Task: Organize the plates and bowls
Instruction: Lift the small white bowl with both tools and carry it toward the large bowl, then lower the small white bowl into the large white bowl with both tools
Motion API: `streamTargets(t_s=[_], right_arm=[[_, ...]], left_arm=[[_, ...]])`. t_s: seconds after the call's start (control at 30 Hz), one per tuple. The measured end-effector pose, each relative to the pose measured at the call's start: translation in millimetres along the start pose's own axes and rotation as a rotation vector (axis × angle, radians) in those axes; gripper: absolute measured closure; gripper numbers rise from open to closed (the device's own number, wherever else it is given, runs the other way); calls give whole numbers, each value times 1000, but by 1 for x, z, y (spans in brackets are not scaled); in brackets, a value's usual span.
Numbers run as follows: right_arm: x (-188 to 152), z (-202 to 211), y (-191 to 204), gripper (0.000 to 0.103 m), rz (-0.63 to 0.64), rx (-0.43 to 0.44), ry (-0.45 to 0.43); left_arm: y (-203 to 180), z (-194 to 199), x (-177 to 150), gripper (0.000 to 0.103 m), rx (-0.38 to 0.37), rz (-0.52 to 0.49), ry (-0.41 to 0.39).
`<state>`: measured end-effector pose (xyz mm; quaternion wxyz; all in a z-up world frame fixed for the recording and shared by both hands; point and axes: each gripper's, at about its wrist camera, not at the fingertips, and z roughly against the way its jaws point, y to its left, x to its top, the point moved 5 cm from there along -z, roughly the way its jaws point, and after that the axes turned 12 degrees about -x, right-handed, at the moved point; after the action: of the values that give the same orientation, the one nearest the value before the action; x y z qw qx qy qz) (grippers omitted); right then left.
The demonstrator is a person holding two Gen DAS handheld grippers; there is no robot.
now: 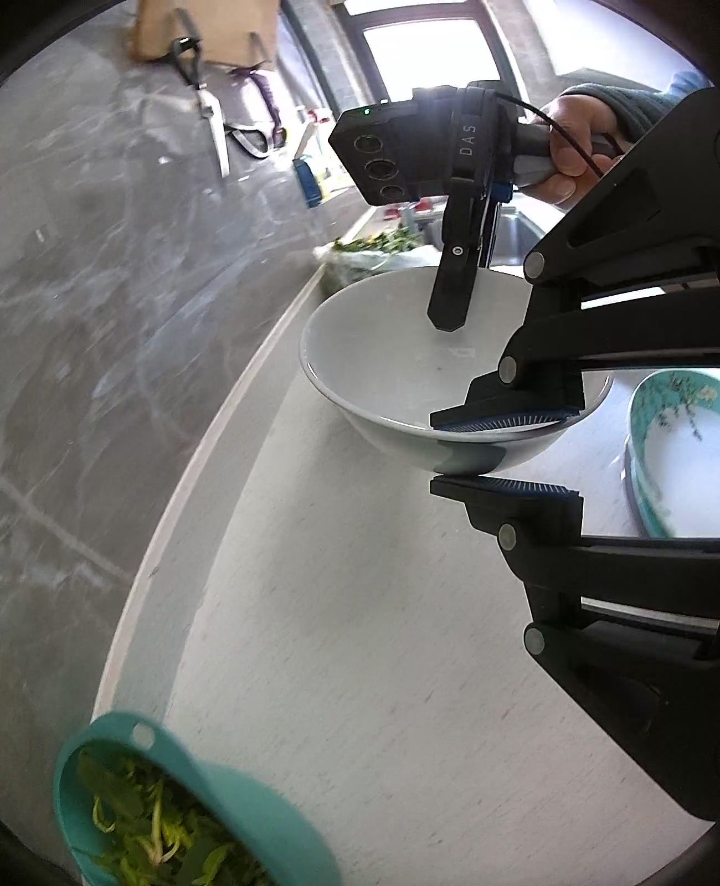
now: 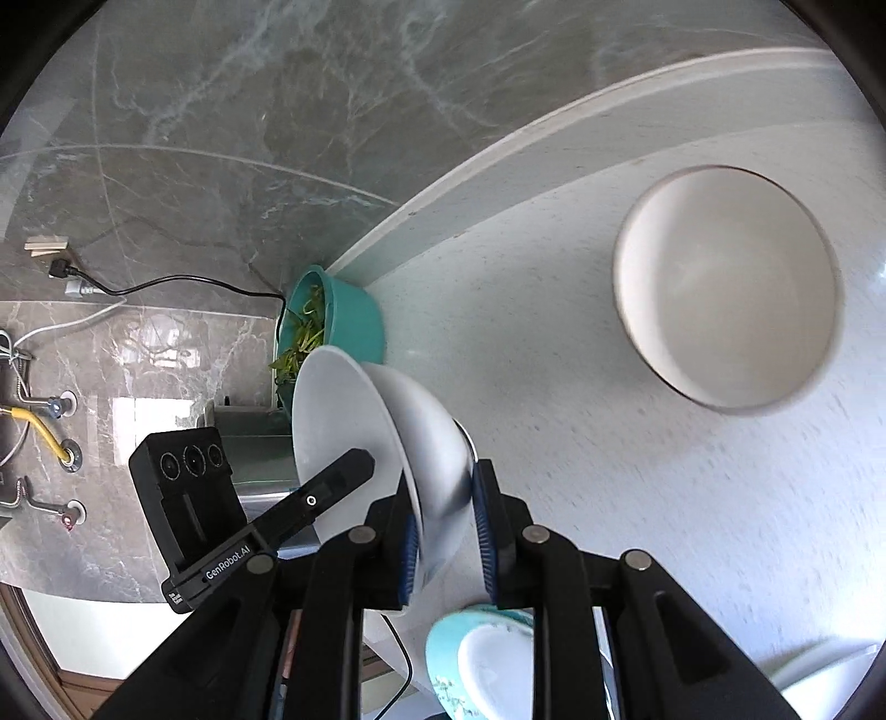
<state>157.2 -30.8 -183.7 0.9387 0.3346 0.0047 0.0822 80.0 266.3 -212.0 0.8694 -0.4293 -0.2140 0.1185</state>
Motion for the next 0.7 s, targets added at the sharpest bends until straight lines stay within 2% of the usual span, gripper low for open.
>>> streamTargets(t_s=[0.43, 0.7], right_arm=[[-58, 63, -66, 80, -113, 12, -69], [-107, 106, -135, 79, -206, 9, -110]], left_arm=[[-74, -57, -69, 89, -61, -59, 129], [-128, -123, -140, 89, -79, -95, 258]])
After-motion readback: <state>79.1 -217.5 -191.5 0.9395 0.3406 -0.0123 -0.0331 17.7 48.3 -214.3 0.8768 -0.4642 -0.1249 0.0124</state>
